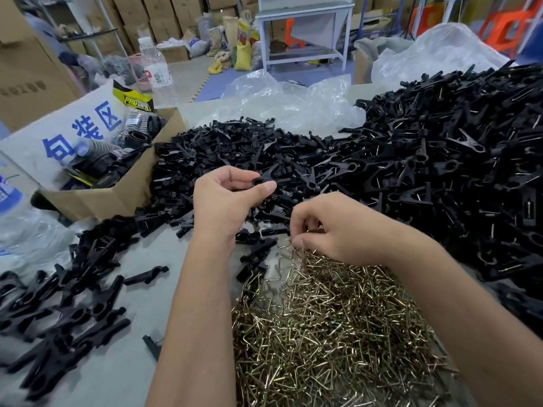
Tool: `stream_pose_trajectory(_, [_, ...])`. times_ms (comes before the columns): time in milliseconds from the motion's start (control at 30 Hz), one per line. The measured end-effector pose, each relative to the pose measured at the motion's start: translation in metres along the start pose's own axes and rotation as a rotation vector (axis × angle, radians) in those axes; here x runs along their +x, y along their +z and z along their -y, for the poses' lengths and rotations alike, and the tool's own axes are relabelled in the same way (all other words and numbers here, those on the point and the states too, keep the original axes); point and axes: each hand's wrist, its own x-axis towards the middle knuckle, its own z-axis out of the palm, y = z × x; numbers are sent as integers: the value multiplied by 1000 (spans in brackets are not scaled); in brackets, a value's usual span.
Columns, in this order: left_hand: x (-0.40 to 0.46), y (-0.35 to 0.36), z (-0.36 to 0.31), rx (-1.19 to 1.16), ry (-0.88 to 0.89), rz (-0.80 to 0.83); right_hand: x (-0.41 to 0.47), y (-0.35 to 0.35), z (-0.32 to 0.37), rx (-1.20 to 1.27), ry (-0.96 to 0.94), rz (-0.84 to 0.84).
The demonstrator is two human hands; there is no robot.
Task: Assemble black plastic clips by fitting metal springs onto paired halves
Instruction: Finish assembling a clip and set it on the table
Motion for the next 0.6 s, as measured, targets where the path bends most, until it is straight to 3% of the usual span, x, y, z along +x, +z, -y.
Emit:
stream_pose_trajectory(67, [0, -1, 1, 6, 17, 12, 0, -2, -3, 136, 13, -78])
stream_pose_trajectory(300, [-3, -3, -3, 72, 157, 179, 6, -6, -17, 747, 135, -594])
stream_pose_trajectory(400, [-6, 2, -4, 100, 188, 246, 6, -7, -20, 995, 186, -631])
stream_pose_trajectory(600, [-9, 10, -8, 82, 219, 282, 7, -1, -12, 1242, 303, -736])
